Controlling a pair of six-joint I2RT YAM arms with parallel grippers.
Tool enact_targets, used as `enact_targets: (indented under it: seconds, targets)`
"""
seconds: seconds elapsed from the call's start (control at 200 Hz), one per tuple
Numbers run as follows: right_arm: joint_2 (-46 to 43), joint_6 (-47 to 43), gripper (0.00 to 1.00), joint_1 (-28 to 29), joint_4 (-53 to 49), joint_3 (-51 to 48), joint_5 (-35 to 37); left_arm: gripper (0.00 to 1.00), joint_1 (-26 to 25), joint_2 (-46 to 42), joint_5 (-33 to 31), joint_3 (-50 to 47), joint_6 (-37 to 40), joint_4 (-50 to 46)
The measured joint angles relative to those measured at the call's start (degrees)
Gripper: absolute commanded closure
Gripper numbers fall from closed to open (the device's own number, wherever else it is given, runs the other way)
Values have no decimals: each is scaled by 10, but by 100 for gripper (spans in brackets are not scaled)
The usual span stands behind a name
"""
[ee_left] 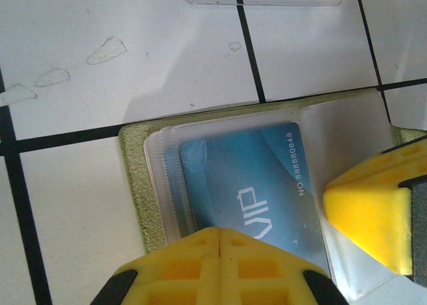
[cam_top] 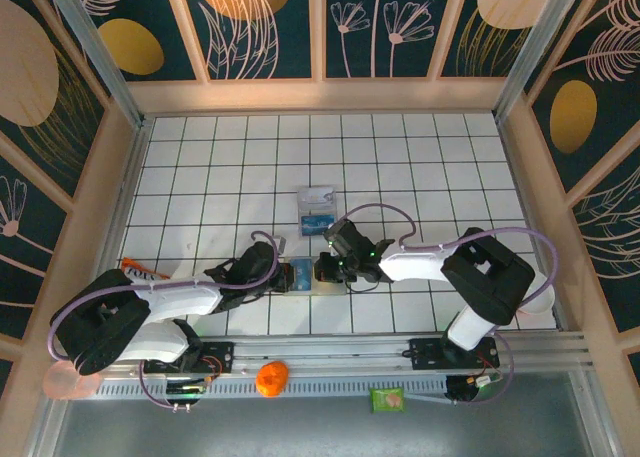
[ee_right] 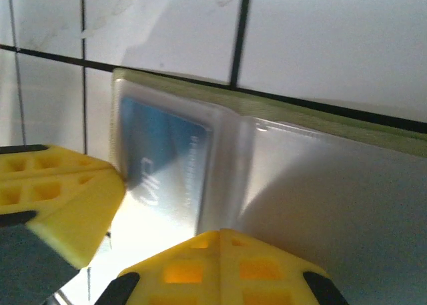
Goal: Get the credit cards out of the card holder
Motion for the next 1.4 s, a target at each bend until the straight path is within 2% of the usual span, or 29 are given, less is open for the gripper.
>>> enact_targets:
  seconds: [0.075, 0.17, 0.3, 0.395, 0.595, 0.801, 0.931, 1.401]
  targets:
    - [-6, 2, 98, 0, -8, 0, 9, 100, 0, 0, 0, 0, 0, 0]
    - [-18, 2, 87, 0, -13, -3, 17, 100, 0, -4, 0, 0, 0, -3]
    - [-40, -15, 76, 0, -16, -6, 17, 77, 0, -34, 0, -1, 1, -24]
    - [-48, -33, 74, 2, -11, -5, 6, 60, 0, -70, -5, 0, 0, -40]
    - [-22, -55, 74, 13, 5, 24, -38, 39, 0, -118, -38, 9, 8, -79]
    - [14, -56, 74, 23, 14, 28, -60, 25, 0, -148, -77, 10, 11, -113]
    - [17, -56, 74, 23, 14, 28, -58, 20, 0, -153, -96, 10, 11, -127]
    - [17, -39, 73, 23, 12, 28, -35, 16, 0, -162, -122, 3, 9, -138]
